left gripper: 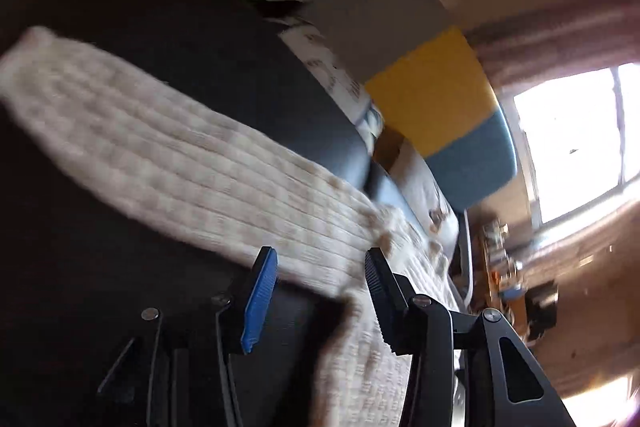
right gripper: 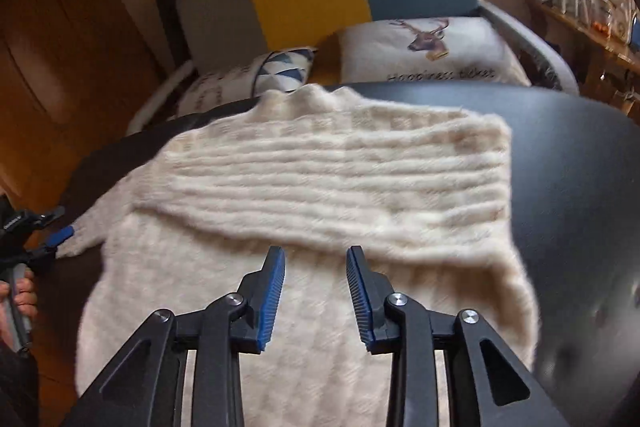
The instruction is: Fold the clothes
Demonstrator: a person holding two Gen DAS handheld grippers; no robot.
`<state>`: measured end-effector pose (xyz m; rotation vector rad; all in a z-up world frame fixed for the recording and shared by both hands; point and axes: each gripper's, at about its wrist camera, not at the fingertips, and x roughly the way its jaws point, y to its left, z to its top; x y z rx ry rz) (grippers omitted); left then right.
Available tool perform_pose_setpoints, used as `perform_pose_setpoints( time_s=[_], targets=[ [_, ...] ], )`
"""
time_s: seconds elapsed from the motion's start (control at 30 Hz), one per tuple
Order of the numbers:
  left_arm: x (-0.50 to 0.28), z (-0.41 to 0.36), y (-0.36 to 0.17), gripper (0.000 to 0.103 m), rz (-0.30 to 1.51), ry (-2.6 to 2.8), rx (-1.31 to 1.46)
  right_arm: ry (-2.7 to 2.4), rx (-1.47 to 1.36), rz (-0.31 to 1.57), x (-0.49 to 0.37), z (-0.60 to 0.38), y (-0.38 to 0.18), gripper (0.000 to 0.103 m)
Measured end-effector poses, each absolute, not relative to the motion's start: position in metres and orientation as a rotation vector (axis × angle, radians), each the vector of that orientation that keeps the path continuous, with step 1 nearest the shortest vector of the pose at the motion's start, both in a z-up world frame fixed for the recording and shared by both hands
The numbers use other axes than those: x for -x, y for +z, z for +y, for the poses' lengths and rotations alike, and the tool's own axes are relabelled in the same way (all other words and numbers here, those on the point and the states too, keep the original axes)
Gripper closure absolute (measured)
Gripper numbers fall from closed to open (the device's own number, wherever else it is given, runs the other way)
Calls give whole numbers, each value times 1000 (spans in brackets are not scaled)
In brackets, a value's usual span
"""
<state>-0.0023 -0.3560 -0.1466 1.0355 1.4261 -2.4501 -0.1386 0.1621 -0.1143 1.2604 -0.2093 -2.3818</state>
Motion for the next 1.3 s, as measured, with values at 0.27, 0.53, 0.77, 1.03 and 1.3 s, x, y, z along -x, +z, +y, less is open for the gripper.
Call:
perform_pose_setpoints(
  time_s=[0.27,0.53,0.77,1.03,1.3],
  targets=[
    [-92,-507,-188,57,1687,-2062,-765,-2176,-1304,-243,73,93,-127,71],
    [-77,-536,-219,53,1744,-1930,-725,-2132,-1328,-161,69,53,-124,71],
    [-74,-542,-229,51,1833,-1858,-599,-2144,-1367,-135,81,50,-128,71],
    [-73,-541,-233,97,1859,-1786,-583,-2244,-1305,-122,118,57,-117,71],
    [-41,-514,-164,97,1806,-2046,-519,-2318,-1274,-22,184,57,-114,71]
  ],
)
